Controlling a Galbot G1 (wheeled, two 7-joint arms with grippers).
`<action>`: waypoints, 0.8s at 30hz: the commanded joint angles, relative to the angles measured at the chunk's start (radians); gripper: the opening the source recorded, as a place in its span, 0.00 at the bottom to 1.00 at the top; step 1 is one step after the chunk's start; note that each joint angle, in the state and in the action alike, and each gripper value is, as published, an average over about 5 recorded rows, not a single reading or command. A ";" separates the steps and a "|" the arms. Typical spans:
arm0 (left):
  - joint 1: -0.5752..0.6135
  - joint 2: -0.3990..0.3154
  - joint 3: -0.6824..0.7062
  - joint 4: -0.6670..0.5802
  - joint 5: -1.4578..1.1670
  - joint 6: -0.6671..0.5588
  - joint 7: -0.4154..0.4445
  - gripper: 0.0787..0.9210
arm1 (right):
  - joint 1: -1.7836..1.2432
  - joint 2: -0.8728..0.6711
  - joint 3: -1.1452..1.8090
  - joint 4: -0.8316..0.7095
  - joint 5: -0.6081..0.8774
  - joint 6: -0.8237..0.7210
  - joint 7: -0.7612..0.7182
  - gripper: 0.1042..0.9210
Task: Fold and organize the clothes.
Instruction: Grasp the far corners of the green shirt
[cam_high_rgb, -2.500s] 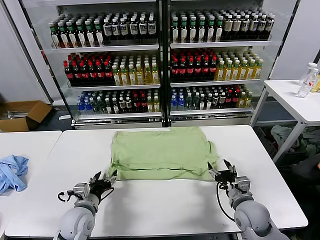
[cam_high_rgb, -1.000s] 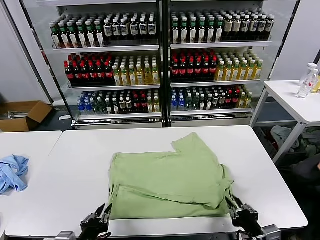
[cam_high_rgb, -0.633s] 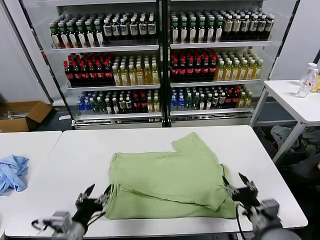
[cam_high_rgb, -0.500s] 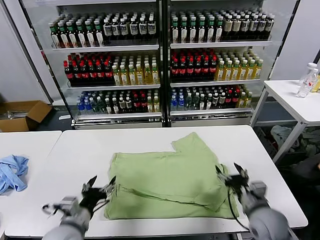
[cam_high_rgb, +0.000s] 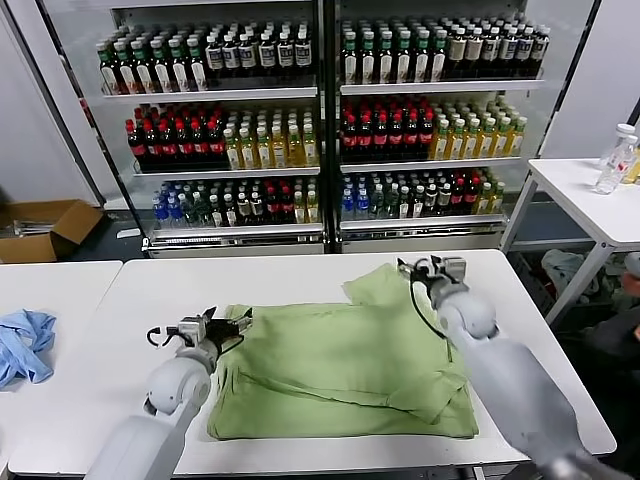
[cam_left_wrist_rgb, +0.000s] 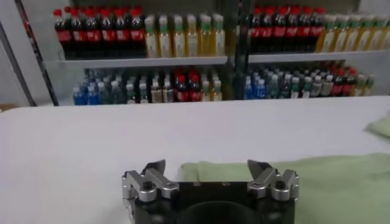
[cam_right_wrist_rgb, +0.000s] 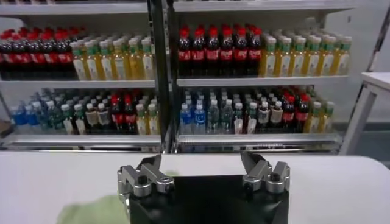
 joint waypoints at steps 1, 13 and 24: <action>-0.063 0.002 0.046 0.126 -0.022 0.037 -0.003 0.88 | 0.076 0.072 -0.079 -0.207 0.005 -0.021 -0.020 0.88; -0.005 0.005 0.040 0.071 -0.060 0.029 0.023 0.64 | 0.044 0.081 -0.102 -0.221 0.006 -0.014 -0.053 0.69; 0.026 0.013 0.017 0.047 -0.131 -0.014 0.077 0.27 | 0.019 0.051 -0.105 -0.182 0.013 0.043 -0.074 0.30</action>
